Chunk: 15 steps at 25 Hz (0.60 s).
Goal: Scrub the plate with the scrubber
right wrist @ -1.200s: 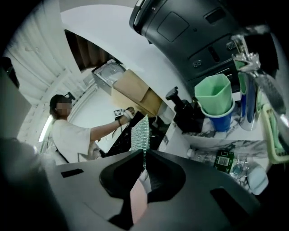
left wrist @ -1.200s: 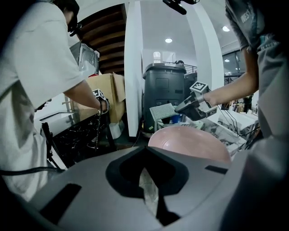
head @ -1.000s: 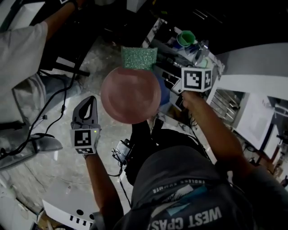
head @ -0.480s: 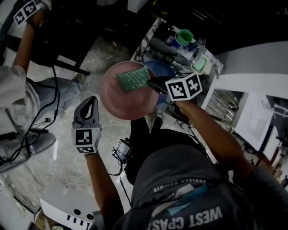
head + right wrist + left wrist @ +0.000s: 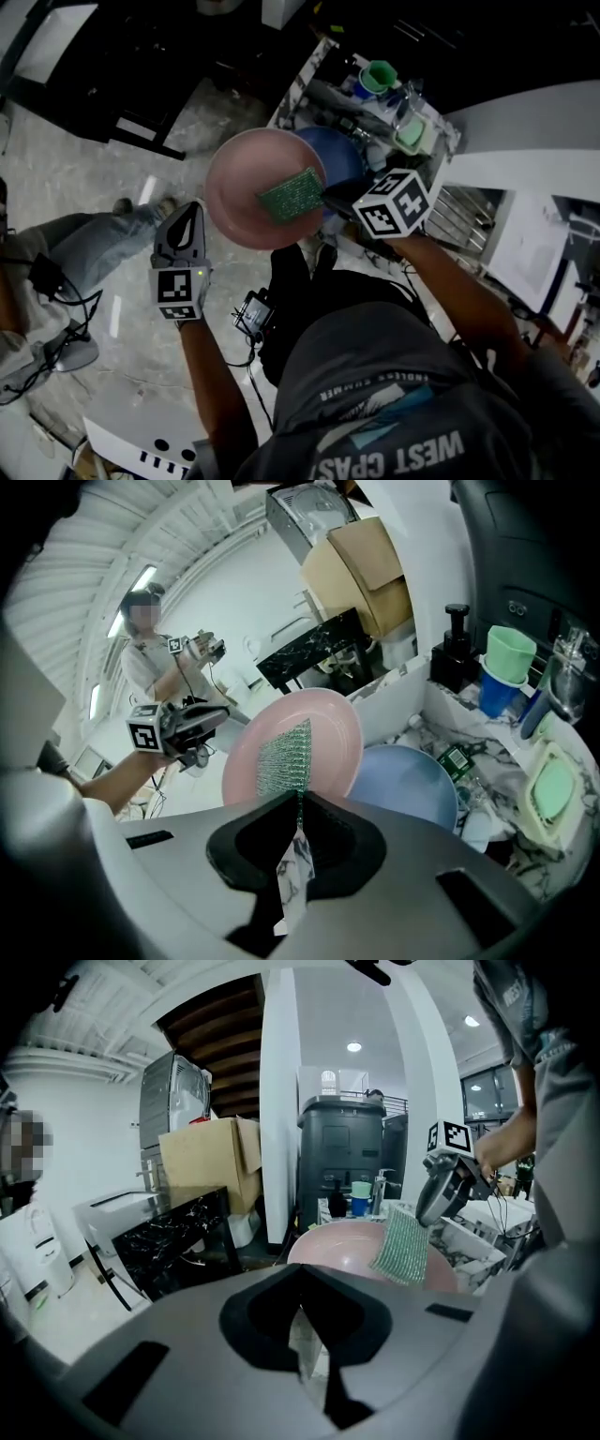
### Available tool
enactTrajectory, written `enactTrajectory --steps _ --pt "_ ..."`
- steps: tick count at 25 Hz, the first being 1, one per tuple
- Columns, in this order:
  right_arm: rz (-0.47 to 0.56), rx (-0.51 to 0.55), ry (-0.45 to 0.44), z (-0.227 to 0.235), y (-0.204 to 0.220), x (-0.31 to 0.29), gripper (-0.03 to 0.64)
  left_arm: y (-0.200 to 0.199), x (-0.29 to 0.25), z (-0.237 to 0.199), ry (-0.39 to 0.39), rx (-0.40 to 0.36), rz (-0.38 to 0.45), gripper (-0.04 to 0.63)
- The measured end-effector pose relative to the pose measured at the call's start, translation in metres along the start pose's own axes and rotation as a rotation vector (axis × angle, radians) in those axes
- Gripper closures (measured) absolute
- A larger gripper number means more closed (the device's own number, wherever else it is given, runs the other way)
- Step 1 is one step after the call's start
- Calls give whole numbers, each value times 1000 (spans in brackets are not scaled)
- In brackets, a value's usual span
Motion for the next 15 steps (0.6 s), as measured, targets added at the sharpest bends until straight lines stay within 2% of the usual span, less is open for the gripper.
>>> enactTrajectory --steps 8,15 --pt "-42 118 -30 -24 -29 -47 572 5 -6 3 5 7 -12 594" --pt "-6 192 41 -11 -78 -58 572 7 -6 -2 -4 14 -18 595"
Point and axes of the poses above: the fingertips, and each gripper's own axes: x backward along the fingers, z to its right, y out of its underside, the point moved 9 cm from there along x, backward along the fingers, and after that the axes turned 7 degrees about -x, right-handed, at the moved point
